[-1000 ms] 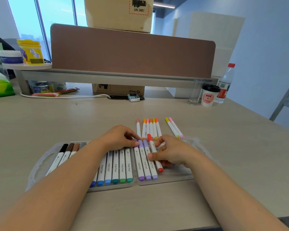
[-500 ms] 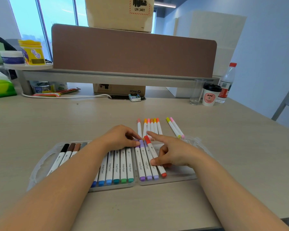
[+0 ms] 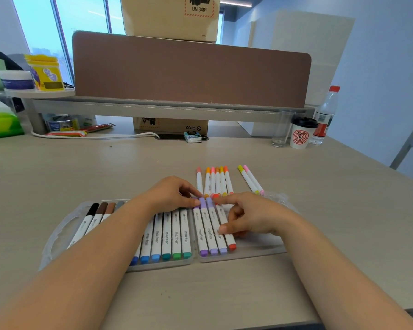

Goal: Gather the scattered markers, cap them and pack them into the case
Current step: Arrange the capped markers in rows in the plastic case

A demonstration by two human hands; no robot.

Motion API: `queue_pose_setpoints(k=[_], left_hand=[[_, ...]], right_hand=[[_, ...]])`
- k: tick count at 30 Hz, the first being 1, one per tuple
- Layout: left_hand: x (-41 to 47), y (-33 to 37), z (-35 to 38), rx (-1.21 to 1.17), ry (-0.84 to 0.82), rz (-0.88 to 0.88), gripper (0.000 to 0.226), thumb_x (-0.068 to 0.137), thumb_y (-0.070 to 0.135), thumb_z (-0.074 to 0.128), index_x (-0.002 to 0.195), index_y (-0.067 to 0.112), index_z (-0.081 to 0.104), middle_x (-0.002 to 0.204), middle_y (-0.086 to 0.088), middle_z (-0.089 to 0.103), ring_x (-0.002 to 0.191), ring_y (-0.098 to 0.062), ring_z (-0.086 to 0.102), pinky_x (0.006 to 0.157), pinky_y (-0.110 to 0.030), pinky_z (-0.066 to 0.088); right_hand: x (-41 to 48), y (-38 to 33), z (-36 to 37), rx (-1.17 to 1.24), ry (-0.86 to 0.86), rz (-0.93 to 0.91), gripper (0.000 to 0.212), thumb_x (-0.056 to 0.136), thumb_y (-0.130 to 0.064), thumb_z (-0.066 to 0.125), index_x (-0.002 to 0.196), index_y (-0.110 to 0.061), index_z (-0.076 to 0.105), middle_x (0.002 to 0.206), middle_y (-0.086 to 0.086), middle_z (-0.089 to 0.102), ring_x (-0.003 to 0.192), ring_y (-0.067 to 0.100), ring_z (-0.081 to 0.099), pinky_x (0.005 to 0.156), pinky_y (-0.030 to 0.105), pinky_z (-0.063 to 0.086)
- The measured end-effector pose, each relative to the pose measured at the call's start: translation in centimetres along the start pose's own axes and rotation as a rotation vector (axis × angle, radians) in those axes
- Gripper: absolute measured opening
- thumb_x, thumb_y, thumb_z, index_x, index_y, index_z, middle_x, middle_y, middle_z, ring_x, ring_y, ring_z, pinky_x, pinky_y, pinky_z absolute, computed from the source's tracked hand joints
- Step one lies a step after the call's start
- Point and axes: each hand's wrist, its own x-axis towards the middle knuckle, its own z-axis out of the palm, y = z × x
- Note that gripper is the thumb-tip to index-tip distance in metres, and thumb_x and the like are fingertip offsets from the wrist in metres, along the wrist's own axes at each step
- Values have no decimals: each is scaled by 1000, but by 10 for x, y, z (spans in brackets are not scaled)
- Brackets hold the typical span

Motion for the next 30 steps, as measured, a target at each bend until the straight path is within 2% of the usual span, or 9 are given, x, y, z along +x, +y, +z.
queue_pose_setpoints(k=[6, 10, 13, 16, 18, 21, 24, 26, 30], left_hand=[[0, 0, 0, 2, 6, 2, 24, 86, 35, 62, 110, 30, 63, 83, 15, 61, 76, -2, 62, 59, -12, 45], [0, 0, 0, 5, 4, 10, 24, 85, 35, 62, 109, 30, 63, 83, 15, 62, 75, -3, 63, 58, -12, 45], [0, 0, -1, -3, 4, 15, 23, 85, 34, 63, 108, 31, 64, 84, 14, 62, 76, -3, 63, 59, -12, 46], [-1, 1, 0, -5, 3, 12, 22, 85, 33, 63, 107, 30, 64, 83, 15, 61, 75, -2, 62, 58, -12, 45], [-1, 1, 0, -1, 3, 13, 22, 86, 33, 62, 107, 30, 64, 81, 16, 61, 74, -2, 62, 58, -11, 44], [0, 1, 0, -4, -1, 9, 22, 86, 34, 63, 107, 31, 64, 82, 16, 62, 74, -3, 63, 58, -12, 45], [0, 1, 0, -9, -3, 9, 23, 85, 34, 63, 108, 31, 64, 84, 14, 63, 75, -4, 64, 59, -13, 46], [-1, 1, -1, -2, 1, 10, 22, 85, 34, 63, 107, 31, 64, 84, 13, 63, 76, -4, 64, 59, -14, 46], [-1, 1, 0, 6, 5, 15, 20, 85, 34, 63, 104, 31, 64, 83, 14, 62, 74, -3, 63, 59, -13, 46]], right_hand=[[-2, 2, -8, -21, -73, -33, 71, 80, -4, 70, 140, -27, 40, 78, -1, 66, 74, 6, 63, 82, 26, 54], [-5, -2, -8, -111, -69, -38, 67, 82, -8, 69, 140, -26, 41, 84, -3, 64, 85, 11, 62, 90, 30, 53], [-7, -7, -8, -247, -43, -82, 58, 82, -16, 69, 135, -26, 48, 89, -9, 57, 89, 9, 54, 93, 30, 48], [-7, -8, -8, -334, -40, -87, 58, 83, -23, 69, 137, -27, 46, 117, -7, 53, 103, 9, 50, 97, 28, 45], [-6, -7, -8, -371, -46, -80, 61, 83, -26, 69, 138, -27, 43, 133, -6, 43, 109, 8, 46, 98, 26, 41], [-6, -6, -9, -441, -51, -78, 61, 82, -32, 69, 138, -28, 43, 140, -10, 29, 113, 7, 39, 94, 22, 36], [-5, -6, -9, -519, -85, -140, 58, 84, -33, 66, 137, -33, 44, 152, -12, 18, 136, 9, 24, 105, 26, 29], [-5, -6, -10, -536, -107, -171, 59, 85, -33, 66, 139, -33, 42, 154, -14, 18, 141, 6, 15, 109, 27, 23], [-4, -4, -11, -567, -108, -170, 69, 81, -38, 69, 142, -29, 38, 154, -14, 23, 142, 6, 15, 113, 28, 15]])
